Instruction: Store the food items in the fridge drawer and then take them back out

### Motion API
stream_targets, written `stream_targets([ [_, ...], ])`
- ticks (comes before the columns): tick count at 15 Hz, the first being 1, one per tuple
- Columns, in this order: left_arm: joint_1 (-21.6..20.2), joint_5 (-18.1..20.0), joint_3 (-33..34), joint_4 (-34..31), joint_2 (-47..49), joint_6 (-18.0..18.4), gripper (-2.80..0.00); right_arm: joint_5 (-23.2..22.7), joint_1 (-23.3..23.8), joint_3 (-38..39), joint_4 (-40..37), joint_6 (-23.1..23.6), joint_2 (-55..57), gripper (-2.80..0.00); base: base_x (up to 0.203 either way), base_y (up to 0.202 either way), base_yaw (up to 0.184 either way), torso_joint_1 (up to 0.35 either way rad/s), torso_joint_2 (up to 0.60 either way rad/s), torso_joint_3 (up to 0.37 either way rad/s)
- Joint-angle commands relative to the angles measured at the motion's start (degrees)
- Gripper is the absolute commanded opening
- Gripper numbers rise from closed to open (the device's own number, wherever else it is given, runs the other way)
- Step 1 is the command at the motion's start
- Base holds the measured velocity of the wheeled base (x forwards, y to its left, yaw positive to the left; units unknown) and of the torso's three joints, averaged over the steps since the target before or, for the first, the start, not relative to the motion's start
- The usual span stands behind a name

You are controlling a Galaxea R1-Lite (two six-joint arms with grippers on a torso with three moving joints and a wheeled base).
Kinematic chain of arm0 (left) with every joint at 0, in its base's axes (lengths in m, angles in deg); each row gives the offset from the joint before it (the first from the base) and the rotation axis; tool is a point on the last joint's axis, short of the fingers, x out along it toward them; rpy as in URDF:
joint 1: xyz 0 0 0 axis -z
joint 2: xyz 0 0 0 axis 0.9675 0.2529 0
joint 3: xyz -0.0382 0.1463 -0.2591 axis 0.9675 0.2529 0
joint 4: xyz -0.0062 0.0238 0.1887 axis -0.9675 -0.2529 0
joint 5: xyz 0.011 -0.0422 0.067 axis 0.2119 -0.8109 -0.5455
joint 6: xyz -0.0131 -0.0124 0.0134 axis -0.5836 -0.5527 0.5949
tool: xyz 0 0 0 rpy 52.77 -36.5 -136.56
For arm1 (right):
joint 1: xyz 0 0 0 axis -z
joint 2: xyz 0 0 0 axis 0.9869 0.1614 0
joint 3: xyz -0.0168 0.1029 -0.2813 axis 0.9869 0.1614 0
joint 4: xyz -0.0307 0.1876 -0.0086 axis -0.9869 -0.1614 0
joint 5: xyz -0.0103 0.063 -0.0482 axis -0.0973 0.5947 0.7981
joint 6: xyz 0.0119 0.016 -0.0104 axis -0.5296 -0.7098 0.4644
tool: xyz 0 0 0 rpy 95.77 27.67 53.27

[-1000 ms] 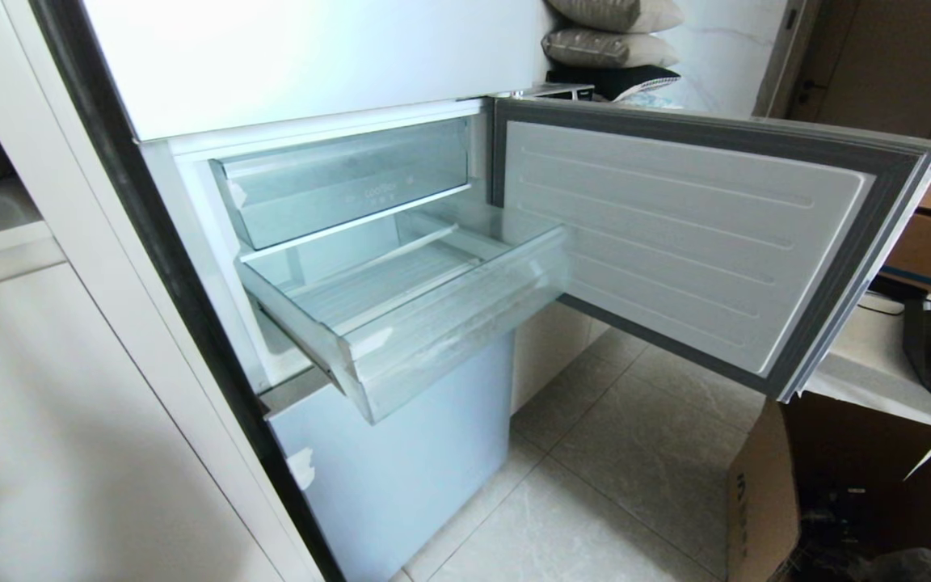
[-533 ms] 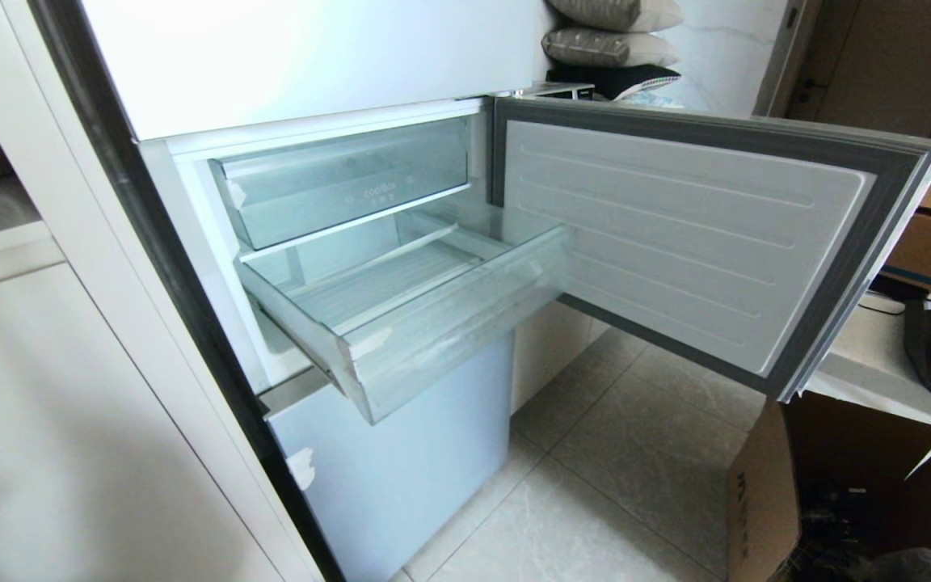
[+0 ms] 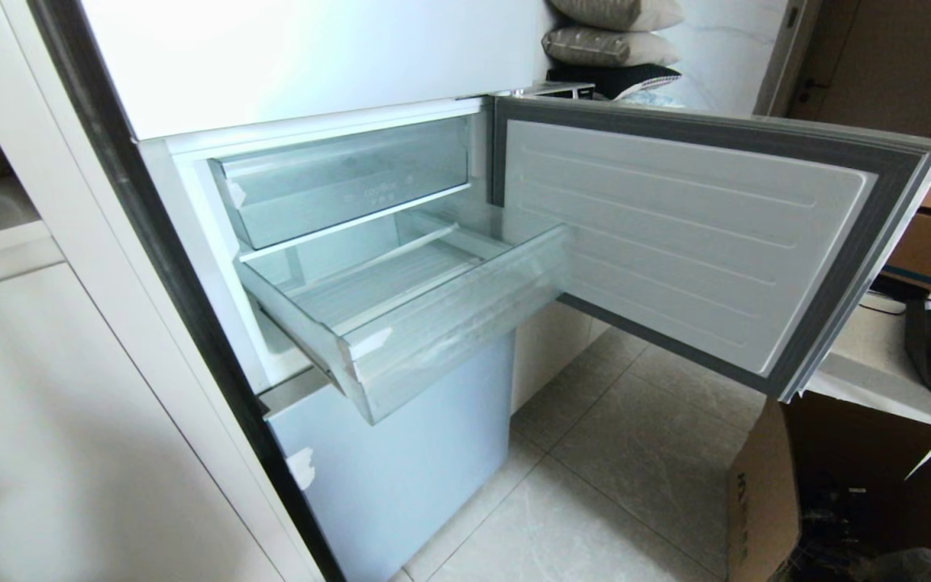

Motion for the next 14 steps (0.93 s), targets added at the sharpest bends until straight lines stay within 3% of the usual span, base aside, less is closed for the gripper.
stream_targets([
  [1,-0.1,0.0,0.0,0.0,0.1,0.0,-2.8,-0.1,0.9,-1.8,0.2,0.6,2.2,0.0,0.0,0.0,0.0,0.0,0.0,0.0],
  [7,0.0,0.0,0.0,0.0,0.1,0.0,-2.8,-0.5,4.1,-6.8,0.5,1.5,6.9,0.0,0.0,0.0,0.0,0.0,0.0,0.0],
  [14,0.0,0.0,0.0,0.0,0.1,0.0,-2.8,-6.4,4.3,-11.8,0.6,3.8,13.0,0.0,0.0,0.0,0.0,0.0,0.0,0.0],
])
